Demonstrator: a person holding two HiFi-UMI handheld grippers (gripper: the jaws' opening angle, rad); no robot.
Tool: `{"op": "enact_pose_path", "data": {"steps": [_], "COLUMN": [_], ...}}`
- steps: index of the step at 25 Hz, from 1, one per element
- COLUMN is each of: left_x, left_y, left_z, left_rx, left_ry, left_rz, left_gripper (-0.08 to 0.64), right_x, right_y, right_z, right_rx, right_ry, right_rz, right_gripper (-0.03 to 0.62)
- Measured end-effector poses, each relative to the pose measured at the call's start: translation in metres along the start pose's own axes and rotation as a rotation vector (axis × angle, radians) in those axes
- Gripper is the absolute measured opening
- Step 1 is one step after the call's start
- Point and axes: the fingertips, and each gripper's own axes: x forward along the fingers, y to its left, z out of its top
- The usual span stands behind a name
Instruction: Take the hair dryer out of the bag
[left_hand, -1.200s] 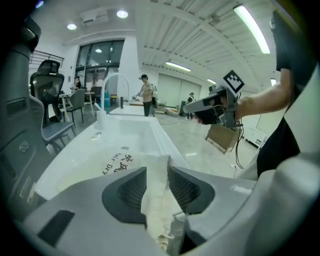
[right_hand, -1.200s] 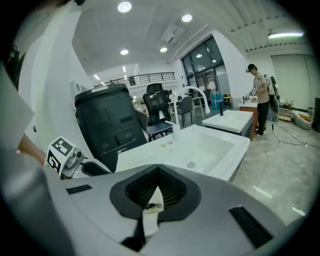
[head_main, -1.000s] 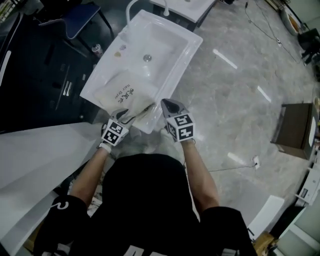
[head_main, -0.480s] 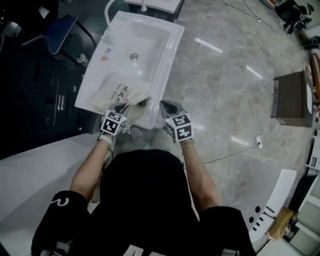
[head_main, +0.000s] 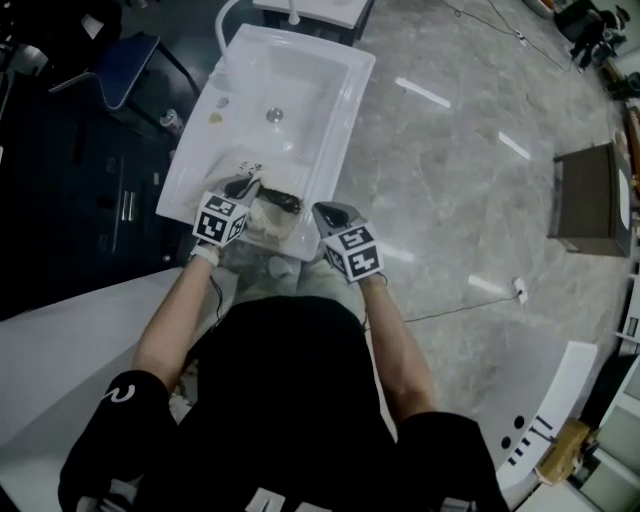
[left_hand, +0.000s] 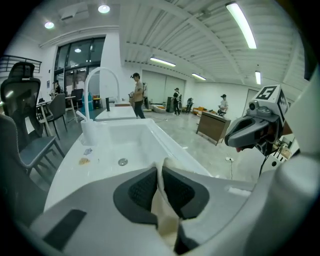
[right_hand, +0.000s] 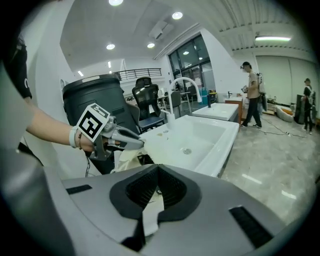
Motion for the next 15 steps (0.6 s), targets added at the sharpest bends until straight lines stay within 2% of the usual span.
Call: {"op": "enact_pose_path", "data": {"steps": [7, 15], "left_x": [0.007, 0.016], "left_y": [0.004, 0.015], "left_z": [0.002, 0.004], "left_rx": [0.014, 0.018], "left_ry": [-0.006, -0.009], "left_rz": [-0.048, -0.102], "left_gripper": [0.026, 0.028], "right_x": [0.064, 0.141], "right_y": [0.034, 0.051], "right_z": [-0.009, -0.025], "right_rx": [-0.091, -0.249], "right_ry": [0.111, 0.229], "right_rz": [0.193, 0.311], "right_gripper": [-0.009, -0.008]}}
